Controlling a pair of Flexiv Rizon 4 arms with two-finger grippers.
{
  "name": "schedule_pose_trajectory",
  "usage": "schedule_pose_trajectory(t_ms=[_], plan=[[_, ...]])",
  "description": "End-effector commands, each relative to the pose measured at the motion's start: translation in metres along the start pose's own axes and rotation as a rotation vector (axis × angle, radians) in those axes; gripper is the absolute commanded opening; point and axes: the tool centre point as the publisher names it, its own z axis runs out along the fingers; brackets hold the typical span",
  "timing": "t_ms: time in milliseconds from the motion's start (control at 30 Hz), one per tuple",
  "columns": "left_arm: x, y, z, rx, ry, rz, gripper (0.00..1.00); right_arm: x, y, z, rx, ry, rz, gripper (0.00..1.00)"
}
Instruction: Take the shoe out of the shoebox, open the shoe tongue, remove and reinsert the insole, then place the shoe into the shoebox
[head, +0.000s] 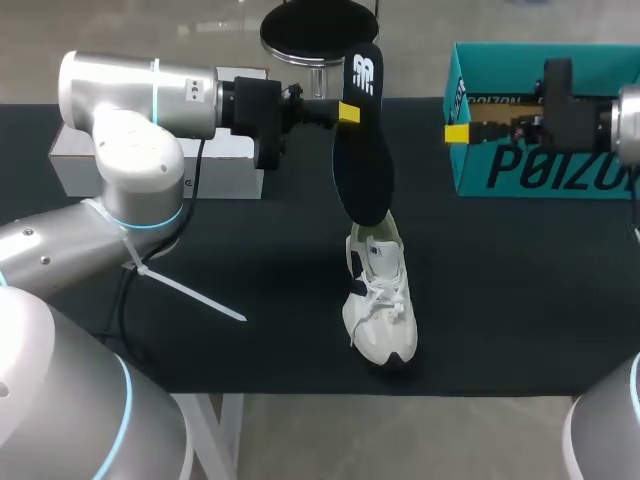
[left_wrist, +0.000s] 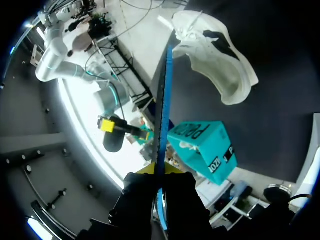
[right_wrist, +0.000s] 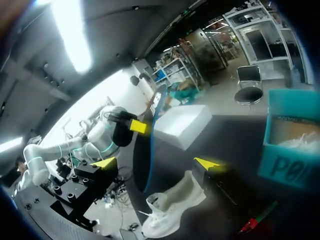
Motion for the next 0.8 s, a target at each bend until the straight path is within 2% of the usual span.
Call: schedule_pose_trajectory(t_ms=[33, 267, 433, 800], plan=[[0.000, 0.000, 0.001, -0.001, 0.002, 0.002, 0.00, -0.015, 0.000, 0.006, 0.010, 0.029, 0.010, 1.00], [0.000, 0.000, 0.001, -0.001, 0.002, 0.002, 0.00, -0.029, 0.003, 0.022, 0.005, 0.086, 0.006, 1.00], [0.000, 0.000, 0.001, -0.001, 0.002, 0.002, 0.00, -0.029, 0.010, 0.040, 0.025, 0.118, -0.005, 1.00], [0.000, 0.000, 0.001, -0.001, 0.002, 0.002, 0.00, -0.022, 0.011, 0.073, 0.038, 0.171, -0.006, 1.00]])
